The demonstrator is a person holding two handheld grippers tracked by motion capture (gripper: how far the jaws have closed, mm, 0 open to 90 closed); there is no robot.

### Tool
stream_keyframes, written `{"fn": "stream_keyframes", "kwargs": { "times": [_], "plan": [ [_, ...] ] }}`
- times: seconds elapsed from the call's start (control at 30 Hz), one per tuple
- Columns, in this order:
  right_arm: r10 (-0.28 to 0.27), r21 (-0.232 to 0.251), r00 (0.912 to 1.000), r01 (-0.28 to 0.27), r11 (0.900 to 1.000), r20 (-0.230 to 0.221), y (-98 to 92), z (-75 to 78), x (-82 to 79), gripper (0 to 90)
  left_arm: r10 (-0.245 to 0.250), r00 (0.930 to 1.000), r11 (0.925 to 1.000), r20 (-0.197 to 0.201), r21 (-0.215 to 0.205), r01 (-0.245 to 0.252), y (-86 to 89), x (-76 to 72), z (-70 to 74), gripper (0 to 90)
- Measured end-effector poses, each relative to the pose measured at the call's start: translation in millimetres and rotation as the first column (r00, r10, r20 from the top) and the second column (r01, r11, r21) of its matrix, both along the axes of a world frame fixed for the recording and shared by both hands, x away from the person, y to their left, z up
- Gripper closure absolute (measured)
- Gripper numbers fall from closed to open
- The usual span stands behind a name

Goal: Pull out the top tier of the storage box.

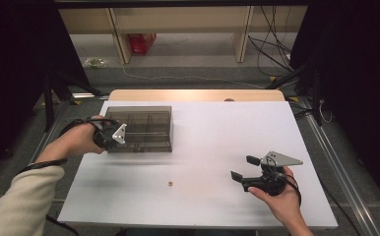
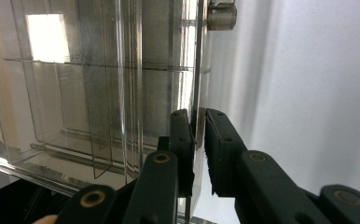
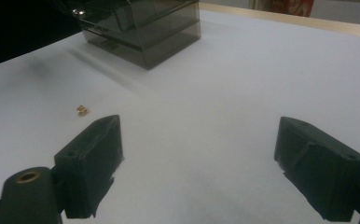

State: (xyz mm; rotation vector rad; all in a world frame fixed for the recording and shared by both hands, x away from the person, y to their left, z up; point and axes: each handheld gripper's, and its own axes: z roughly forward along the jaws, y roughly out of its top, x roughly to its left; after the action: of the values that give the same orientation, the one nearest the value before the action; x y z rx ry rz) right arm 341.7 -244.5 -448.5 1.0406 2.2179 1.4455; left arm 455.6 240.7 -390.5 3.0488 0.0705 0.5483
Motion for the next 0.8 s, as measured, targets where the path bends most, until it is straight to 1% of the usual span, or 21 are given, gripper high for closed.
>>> {"fn": "stream_keyframes", "kwargs": {
  "times": [0.23,0.43,0.63,0.8],
  "plan": [
    [-0.003,0.001,1.0000,0.003,1.000,0.000,0.1,0.4,-0.3,16.0,-0.017,0.9998,0.9997,-0.007,0.017,0.017,-1.8,0.2,0.7,82.2],
    [-0.001,0.002,1.0000,0.001,1.000,0.000,-0.1,0.5,-0.4,16.0,-0.021,0.9997,0.9997,-0.012,0.013,0.021,-1.2,0.6,0.8,82.4],
    [-0.001,0.003,1.0000,0.001,1.000,0.002,-0.4,0.5,-0.3,16.0,-0.026,0.9995,0.9993,-0.019,0.026,0.027,-1.8,1.0,1.4,82.6],
    [-0.002,0.003,1.0000,0.002,1.000,0.001,-0.2,0.5,-0.3,15.9,-0.028,0.9992,0.9993,-0.027,0.022,0.029,-0.5,0.2,1.4,82.9]
  ]
}}
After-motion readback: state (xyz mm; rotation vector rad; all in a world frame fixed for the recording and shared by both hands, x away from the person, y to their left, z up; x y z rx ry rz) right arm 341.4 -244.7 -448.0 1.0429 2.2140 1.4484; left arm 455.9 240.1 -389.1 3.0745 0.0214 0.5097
